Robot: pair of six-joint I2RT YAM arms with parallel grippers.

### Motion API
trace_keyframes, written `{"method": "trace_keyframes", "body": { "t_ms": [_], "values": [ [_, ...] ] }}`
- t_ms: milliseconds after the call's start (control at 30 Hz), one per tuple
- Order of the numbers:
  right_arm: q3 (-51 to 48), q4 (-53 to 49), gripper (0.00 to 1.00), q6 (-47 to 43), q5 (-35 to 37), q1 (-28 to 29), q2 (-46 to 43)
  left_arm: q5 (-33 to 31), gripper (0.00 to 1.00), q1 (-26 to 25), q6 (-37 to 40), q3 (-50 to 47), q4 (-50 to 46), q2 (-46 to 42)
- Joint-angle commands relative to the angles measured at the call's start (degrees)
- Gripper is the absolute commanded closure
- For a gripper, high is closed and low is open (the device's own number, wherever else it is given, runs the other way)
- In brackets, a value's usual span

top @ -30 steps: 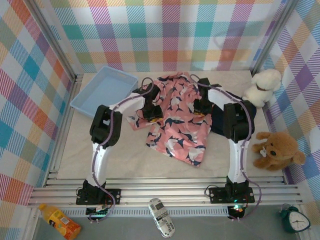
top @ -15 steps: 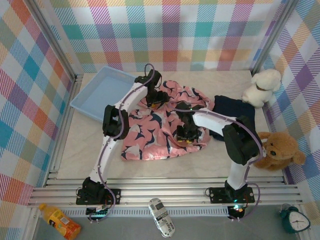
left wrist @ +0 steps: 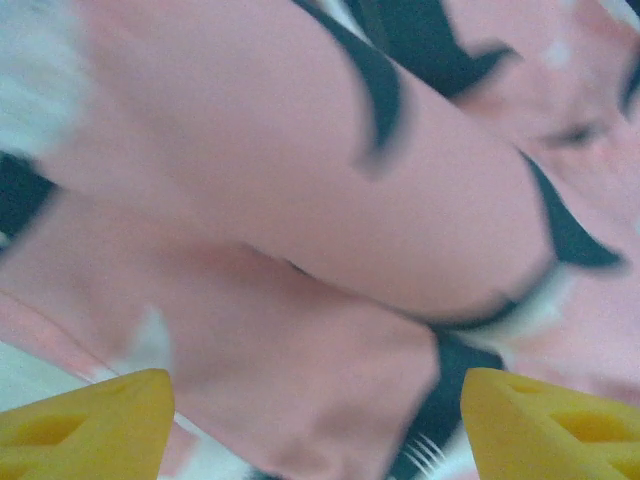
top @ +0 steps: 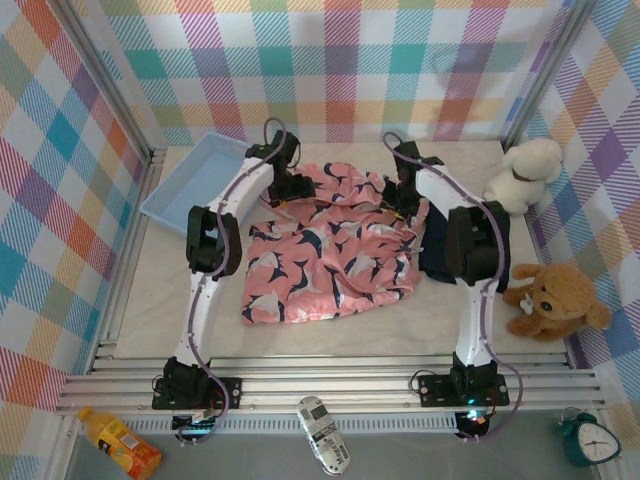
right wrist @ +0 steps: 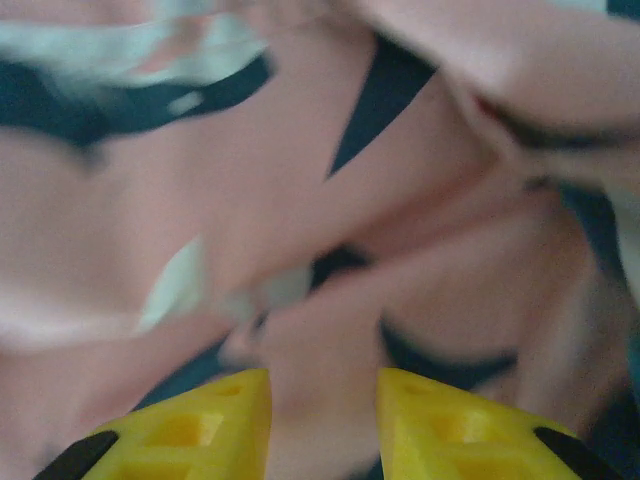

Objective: Fold and stack the mixed laundry pile

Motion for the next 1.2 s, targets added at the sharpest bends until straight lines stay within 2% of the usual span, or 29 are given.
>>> {"method": "trace_keyframes", "body": {
  "t_ms": [0, 133, 267, 367, 433, 533, 700, 833, 933, 1033, 1167],
  "values": [
    [4.91, -3.39, 0.64, 1.73, 0.25, -2.68, 4.82, -5.02, 0.24, 0.96, -2.45, 1.01, -3.96, 3.23],
    [10.04, -4.17, 0.55, 1.59, -0.21, -5.75, 7.14, -8.23, 0.23, 1.01, -2.02, -2.11, -4.97, 1.33],
    [10.48, -3.44, 0.33, -1.58, -2.68, -5.90, 3.03, -8.60, 0.21, 1.05, -1.83, -2.05, -6.79, -1.22],
    [3.79, -1.53, 0.22, -2.05, -4.98, -5.17, -4.46, -6.61, 0.14, 1.05, -1.92, -3.23, -6.97, -5.26],
    [-2.87, 0.37, 0.16, -2.53, -5.40, -4.16, -10.84, -4.80, 0.00, 0.95, -1.89, -5.15, -6.64, -8.95],
    [-12.58, 0.80, 0.09, -2.87, -5.55, -2.61, -20.53, -1.49, 0.00, 0.96, -2.18, -10.05, -5.62, -15.44],
    [-28.03, -1.01, 0.09, -2.65, -7.97, -1.87, -33.99, 1.29, 0.00, 0.96, -2.89, -21.59, -3.62, -26.52],
    [-40.39, -3.06, 0.14, -1.11, -8.51, -1.83, -43.44, 4.18, 0.00, 0.88, -6.96, -37.44, 1.73, -36.54],
    [-49.07, -1.63, 0.19, 0.75, -8.99, -1.80, -49.26, 3.92, 0.00, 0.71, -11.21, -48.89, 4.66, -43.24],
    [-53.67, -0.08, 0.26, 2.14, -9.98, -1.73, -50.90, 3.65, 0.00, 0.19, -15.69, -57.96, 5.67, -48.33],
    [-55.67, 4.33, 0.32, 4.52, -7.63, -1.86, -49.30, 4.06, 0.00, -1.03, -21.48, -67.93, 7.92, -53.74]
  ]
}}
